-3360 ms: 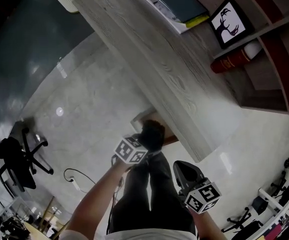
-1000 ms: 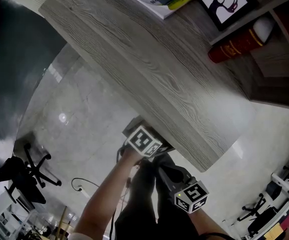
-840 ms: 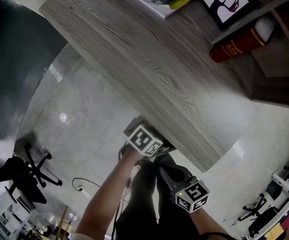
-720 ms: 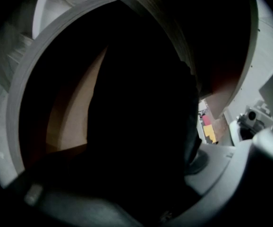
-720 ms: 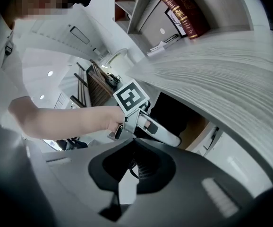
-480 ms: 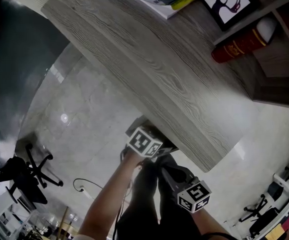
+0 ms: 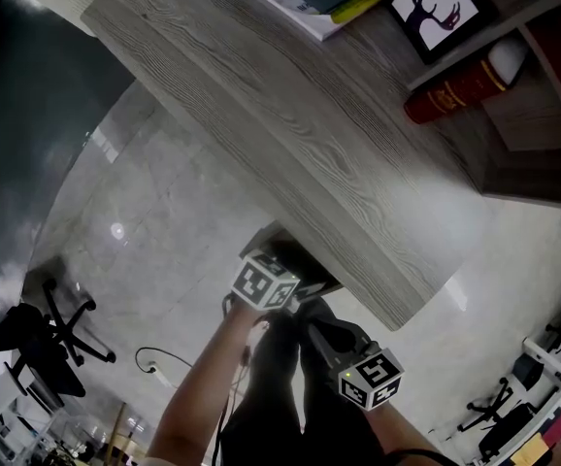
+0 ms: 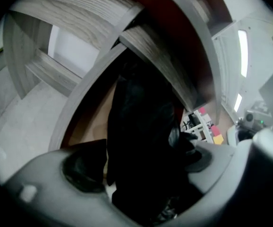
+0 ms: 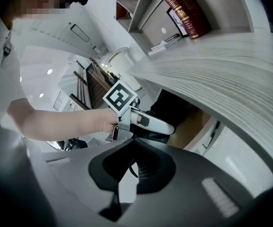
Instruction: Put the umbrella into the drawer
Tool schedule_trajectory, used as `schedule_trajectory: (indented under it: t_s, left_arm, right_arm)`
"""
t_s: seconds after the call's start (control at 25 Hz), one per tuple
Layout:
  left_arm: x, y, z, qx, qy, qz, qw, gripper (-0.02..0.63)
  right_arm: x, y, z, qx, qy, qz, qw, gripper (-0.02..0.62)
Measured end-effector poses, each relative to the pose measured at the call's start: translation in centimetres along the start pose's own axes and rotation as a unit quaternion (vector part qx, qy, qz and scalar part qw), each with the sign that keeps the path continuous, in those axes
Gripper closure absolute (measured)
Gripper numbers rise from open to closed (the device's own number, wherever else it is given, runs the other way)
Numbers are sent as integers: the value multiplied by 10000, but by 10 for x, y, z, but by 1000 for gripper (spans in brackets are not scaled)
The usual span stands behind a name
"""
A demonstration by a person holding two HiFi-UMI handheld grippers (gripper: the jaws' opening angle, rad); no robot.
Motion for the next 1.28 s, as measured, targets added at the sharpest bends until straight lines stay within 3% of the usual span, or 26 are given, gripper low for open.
schedule_trajectory:
  t_s: [0.4,1.08,1.28]
  left_arm:
    - [2,1,-17,162,299,-36,9994,130]
    - [-10,3,-52,480,400,-223,9978,132]
    - [-16,7,-56,381,448,-337,9977,132]
  right_arm:
    - [-2,-8,0,17,-6,-43,10000,591]
    - [-2,-20,-3,-77,87,-59,9999,591]
    - [-7,-24,-4,-131,57,-105,9998,591]
Point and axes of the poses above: the fingertips, and each gripper's own axes: z forward along the fingers, y to its right, x out of its top, the point moved 5 cm from there along -z, backward along the fingers, and after that the axes turned 10 degrees about y, right-handed, at the moved point
